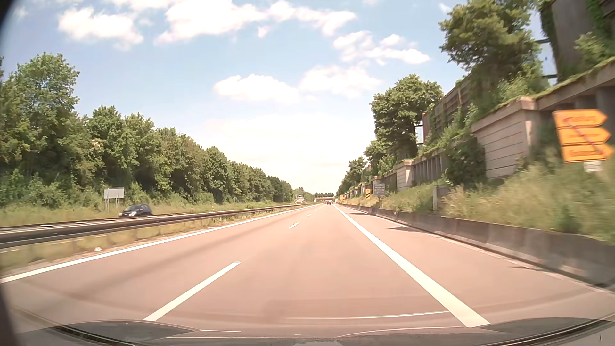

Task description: Follow the waypoints while adhering to traffic rules and regulations

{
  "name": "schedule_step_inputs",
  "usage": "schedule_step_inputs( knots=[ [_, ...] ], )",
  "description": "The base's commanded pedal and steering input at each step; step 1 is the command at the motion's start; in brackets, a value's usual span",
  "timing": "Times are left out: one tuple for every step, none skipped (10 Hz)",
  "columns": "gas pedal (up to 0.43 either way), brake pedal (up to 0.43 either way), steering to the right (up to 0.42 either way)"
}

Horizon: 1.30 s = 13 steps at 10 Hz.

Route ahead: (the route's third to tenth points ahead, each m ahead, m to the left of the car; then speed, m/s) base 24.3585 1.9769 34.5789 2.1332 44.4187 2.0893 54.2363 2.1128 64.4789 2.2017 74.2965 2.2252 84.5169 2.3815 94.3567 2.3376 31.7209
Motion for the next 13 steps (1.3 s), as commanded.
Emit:
schedule_step_inputs(
  knots=[
    [0.260, 0.012, -0.002],
    [0.260, 0.012, -0.002],
    [0.260, 0.012, -0.002],
    [0.260, 0.012, -0.002],
    [0.260, 0.006, -0.002],
    [0.260, 0.012, -0.001],
    [0.260, 0.012, 0.001],
    [0.260, 0.012, 0.003],
    [0.260, 0.012, 0.003],
    [0.260, 0.012, 0.003],
    [0.248, 0.012, 0.003],
    [0.240, 0.012, 0.003],
    [0.228, 0.012, 0.002]
  ],
)
